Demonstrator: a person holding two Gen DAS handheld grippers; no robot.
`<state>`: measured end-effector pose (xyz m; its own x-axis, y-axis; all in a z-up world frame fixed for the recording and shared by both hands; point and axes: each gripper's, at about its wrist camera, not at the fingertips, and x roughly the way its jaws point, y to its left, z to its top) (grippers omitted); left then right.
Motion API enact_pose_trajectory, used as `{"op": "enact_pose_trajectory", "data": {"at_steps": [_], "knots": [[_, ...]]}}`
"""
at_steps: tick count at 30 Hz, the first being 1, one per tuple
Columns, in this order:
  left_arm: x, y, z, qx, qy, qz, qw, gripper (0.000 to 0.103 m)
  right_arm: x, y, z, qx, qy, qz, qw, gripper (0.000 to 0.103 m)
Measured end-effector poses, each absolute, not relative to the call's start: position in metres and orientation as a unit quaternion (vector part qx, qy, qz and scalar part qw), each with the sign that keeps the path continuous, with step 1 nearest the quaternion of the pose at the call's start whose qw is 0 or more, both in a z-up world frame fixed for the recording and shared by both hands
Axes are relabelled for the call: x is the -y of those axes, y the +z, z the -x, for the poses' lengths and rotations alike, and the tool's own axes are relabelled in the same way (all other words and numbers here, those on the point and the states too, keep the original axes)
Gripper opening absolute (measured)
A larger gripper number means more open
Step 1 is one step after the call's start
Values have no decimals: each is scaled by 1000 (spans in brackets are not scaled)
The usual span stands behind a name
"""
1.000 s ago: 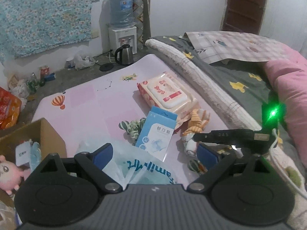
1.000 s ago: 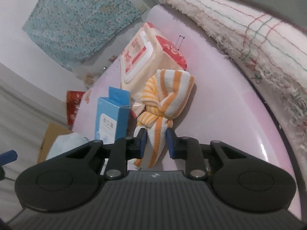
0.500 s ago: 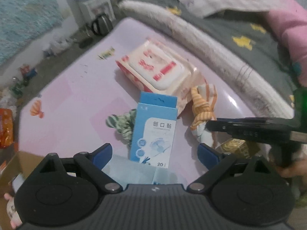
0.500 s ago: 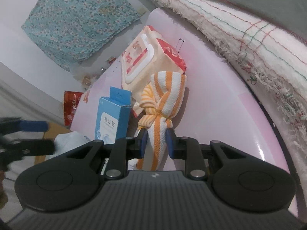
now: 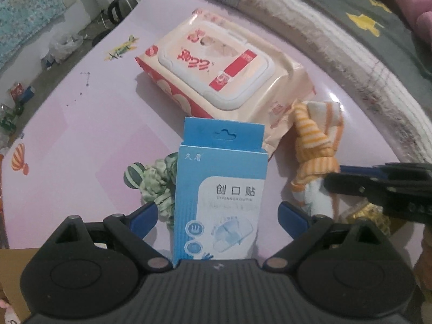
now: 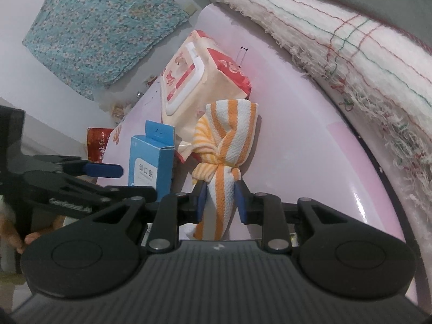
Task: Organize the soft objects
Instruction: 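Close the left tool on the blue bandage box while the right tool holds the striped cloth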
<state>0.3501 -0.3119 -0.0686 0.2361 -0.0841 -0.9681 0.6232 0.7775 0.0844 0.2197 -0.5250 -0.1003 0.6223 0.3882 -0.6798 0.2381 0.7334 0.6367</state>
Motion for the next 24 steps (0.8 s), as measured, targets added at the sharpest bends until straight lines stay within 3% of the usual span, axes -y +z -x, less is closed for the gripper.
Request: {"op": "enact_pose_trajectory", "data": {"at_steps": [8, 15, 17, 21, 24], "knots": [[318, -88, -366, -592, -219, -226, 742, 95, 532, -105, -214, -431, 41, -377, 819, 27], [316, -97, -373, -600, -207, -222, 740, 81, 529, -103, -218, -435, 42, -367, 821, 30], [314, -97, -375, -600, -207, -217, 742, 74, 527, -102, -220, -437, 44, -362, 822, 33], [313, -94, -375, -599, -207, -206, 746, 74, 521, -98, -226, -441, 52, -351, 824, 49], [311, -91, -372, -596, -209, -203, 748, 73, 512, -94, -232, -445, 50, -328, 832, 51]]}}
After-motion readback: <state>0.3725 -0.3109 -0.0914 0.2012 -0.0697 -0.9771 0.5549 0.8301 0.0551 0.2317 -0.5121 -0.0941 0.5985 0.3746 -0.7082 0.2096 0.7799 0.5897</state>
